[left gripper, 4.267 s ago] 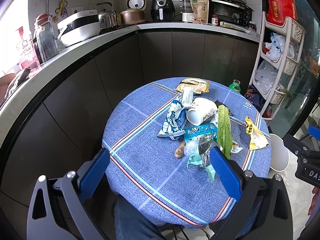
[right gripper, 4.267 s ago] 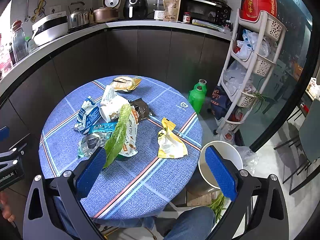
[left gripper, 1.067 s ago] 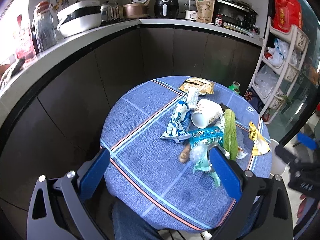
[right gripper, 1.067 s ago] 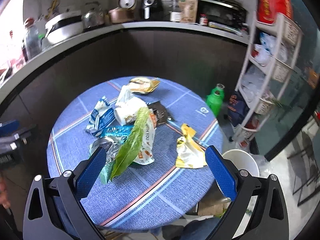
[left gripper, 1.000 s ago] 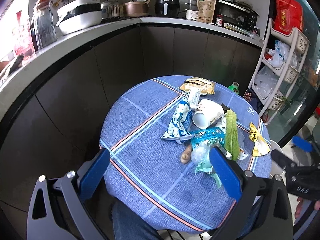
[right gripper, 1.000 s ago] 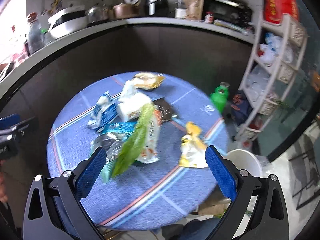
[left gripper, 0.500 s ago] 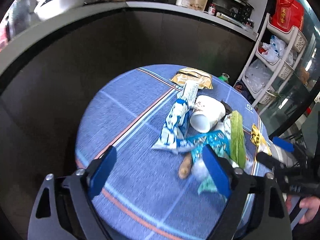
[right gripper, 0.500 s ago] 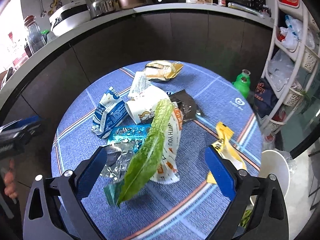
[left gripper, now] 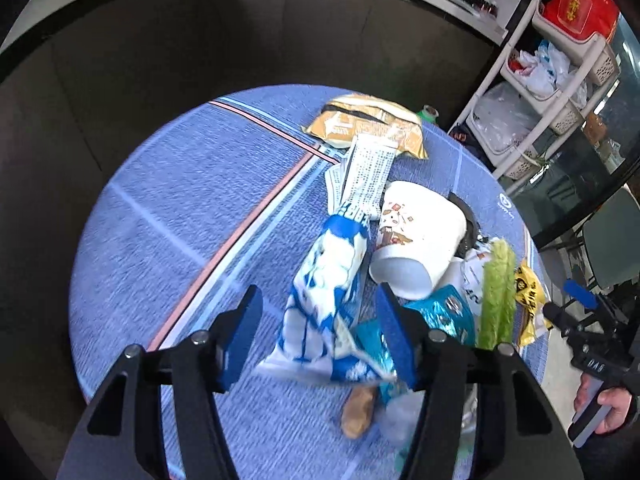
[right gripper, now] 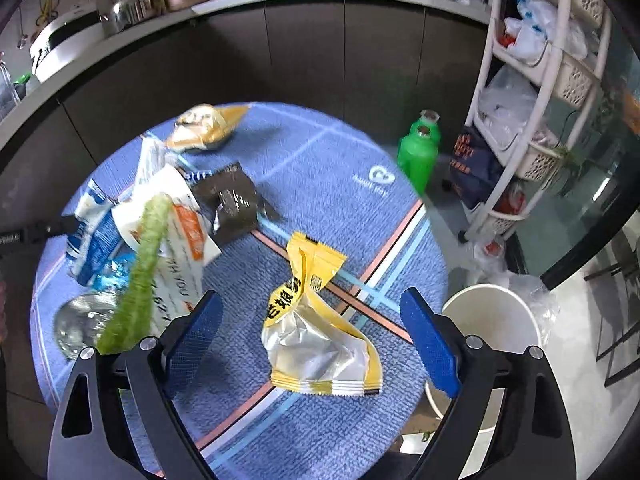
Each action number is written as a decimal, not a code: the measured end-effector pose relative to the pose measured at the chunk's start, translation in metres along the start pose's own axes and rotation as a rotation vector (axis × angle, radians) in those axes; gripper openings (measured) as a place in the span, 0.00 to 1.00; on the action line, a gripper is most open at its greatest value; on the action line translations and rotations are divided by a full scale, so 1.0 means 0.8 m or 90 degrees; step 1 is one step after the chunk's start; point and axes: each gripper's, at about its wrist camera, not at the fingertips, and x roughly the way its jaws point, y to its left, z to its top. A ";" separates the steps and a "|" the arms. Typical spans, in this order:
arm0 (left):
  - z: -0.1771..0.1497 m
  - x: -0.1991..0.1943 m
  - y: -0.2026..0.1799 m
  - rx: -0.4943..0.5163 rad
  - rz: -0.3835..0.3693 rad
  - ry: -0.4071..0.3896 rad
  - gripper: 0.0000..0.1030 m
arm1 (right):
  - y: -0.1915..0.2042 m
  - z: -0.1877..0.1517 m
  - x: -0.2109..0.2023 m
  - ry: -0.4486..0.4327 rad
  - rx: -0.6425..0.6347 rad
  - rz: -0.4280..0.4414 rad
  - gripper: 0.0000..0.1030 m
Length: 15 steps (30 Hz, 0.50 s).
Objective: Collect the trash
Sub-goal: 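Grasp the blue-white wrapper with the left tool while the right tool grasps the yellow chip bag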
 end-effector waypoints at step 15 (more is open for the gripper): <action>0.017 0.049 -0.002 -0.012 -0.003 0.056 0.11 | 0.019 -0.012 0.032 0.030 -0.055 0.001 0.16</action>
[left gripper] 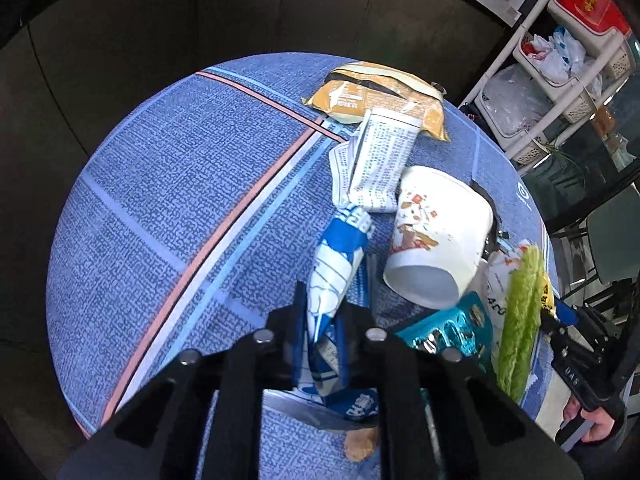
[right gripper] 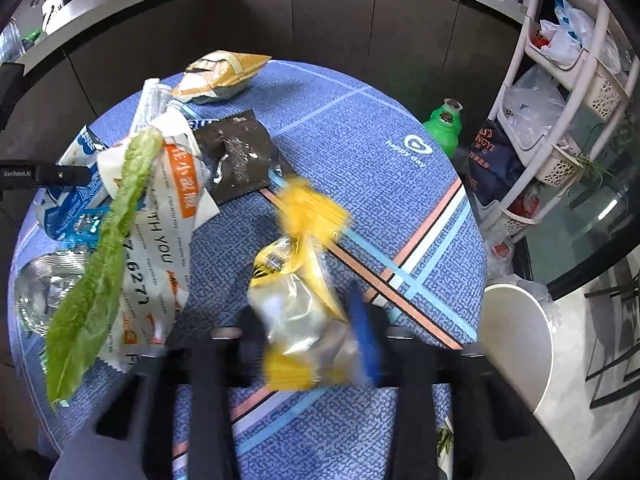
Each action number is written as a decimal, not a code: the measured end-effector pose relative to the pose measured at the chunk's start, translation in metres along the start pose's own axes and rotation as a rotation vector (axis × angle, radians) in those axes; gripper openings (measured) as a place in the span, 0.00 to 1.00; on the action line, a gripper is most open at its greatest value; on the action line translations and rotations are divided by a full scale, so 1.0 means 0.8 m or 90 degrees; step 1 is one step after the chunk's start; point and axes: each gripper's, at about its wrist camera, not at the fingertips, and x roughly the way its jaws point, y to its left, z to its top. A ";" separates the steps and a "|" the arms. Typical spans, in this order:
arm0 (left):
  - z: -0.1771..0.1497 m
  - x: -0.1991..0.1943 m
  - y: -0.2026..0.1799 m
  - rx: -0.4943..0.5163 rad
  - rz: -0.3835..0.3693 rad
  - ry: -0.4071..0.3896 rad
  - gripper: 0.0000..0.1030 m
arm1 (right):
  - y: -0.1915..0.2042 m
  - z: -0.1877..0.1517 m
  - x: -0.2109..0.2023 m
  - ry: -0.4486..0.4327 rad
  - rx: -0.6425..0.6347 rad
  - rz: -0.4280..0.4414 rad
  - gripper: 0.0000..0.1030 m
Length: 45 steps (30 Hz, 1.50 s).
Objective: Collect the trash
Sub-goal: 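Grasp the blue-white wrapper with the left tool while the right tool grasps the yellow chip bag, then carry both items to the white bucket and open both tools to drop them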
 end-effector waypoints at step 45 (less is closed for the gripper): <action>-0.045 0.091 -0.516 0.319 -0.195 0.073 0.10 | -0.300 -0.161 -0.022 -0.067 0.245 0.011 0.08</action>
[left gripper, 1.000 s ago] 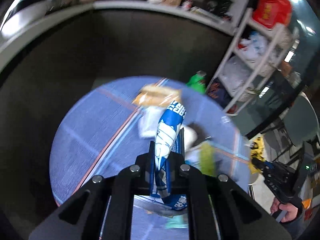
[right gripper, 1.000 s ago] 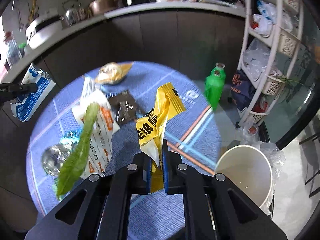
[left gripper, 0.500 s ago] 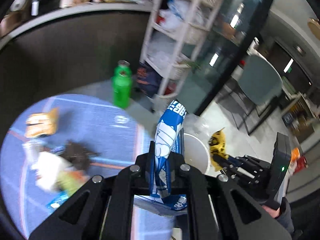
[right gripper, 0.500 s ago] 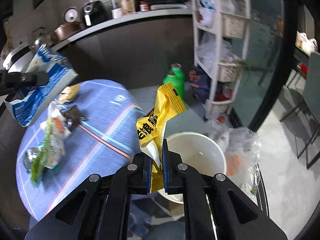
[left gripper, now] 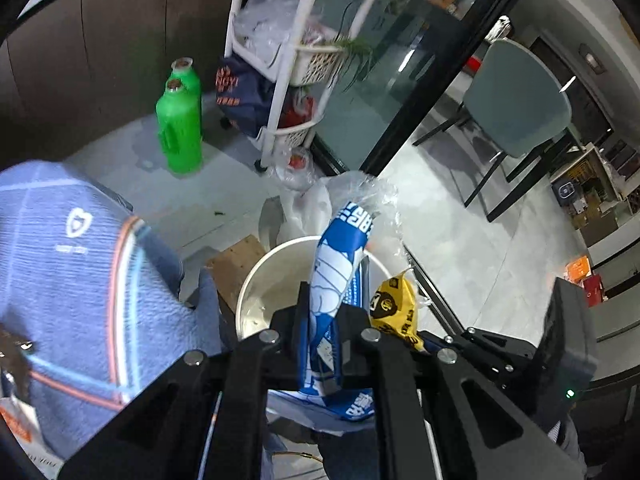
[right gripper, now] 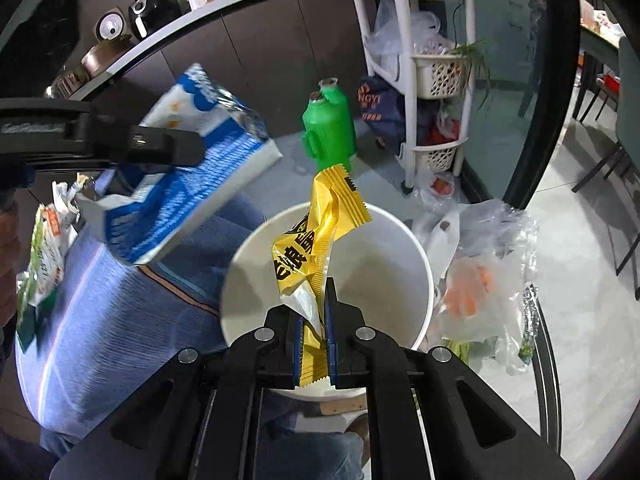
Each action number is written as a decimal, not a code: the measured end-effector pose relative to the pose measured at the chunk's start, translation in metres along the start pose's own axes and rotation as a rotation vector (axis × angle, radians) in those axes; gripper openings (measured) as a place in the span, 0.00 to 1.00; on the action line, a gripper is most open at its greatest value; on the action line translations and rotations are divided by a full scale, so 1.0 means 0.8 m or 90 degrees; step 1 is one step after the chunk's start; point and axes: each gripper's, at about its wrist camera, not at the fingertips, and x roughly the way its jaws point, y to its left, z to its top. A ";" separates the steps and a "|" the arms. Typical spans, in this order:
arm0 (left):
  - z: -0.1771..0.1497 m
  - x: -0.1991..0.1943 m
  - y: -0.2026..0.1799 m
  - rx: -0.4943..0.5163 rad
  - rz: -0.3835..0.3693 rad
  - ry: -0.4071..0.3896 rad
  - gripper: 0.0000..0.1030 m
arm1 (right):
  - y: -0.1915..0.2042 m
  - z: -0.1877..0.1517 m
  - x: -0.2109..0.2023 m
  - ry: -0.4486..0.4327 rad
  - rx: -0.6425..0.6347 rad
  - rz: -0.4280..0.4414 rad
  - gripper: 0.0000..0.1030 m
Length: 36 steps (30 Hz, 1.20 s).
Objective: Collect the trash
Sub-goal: 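Carry both items to the white bucket and open both tools to drop them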
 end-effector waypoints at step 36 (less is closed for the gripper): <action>-0.009 -0.089 -0.011 -0.026 0.082 -0.137 0.97 | 0.041 -0.012 -0.046 -0.050 -0.071 0.027 0.92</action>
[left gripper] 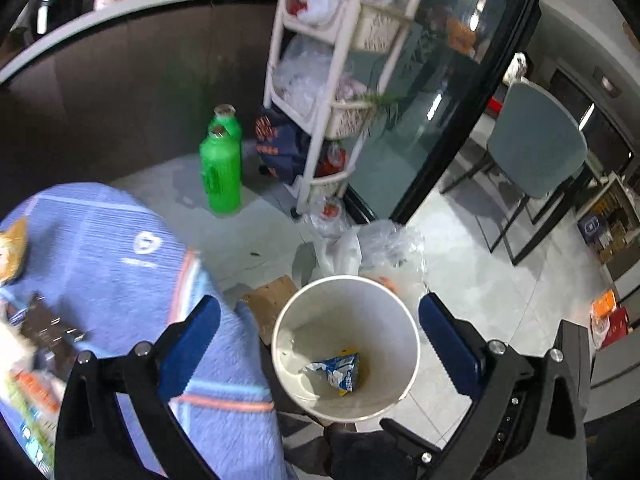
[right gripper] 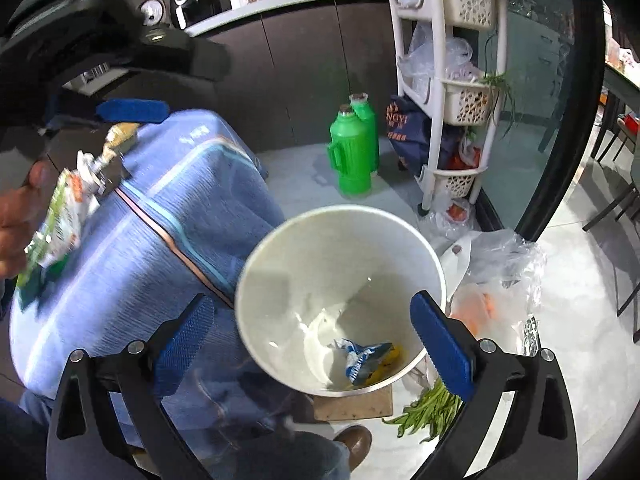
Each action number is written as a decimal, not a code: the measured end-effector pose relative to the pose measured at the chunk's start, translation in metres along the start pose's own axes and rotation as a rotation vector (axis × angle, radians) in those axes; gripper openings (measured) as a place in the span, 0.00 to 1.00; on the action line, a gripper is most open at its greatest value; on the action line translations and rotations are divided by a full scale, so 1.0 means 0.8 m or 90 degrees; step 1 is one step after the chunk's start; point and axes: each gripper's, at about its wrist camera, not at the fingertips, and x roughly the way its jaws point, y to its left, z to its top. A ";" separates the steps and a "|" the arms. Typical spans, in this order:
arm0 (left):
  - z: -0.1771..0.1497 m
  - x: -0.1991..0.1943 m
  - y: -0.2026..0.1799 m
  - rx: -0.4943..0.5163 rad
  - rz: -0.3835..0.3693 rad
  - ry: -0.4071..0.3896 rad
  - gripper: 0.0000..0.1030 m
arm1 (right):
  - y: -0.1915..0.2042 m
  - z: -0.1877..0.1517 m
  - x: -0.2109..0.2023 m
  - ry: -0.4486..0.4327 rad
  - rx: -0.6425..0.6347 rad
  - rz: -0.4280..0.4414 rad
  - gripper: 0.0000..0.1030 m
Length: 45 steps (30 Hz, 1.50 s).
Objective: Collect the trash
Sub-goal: 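Carry both items to the white bucket and open both tools to drop them, then grasp the clear plastic bag with the left tool while the right tool grasps the foil wrapper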
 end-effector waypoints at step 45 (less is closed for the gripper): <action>-0.293 -0.335 0.341 -0.314 0.274 -0.060 0.97 | 0.433 0.014 -0.023 0.034 -0.293 0.198 0.75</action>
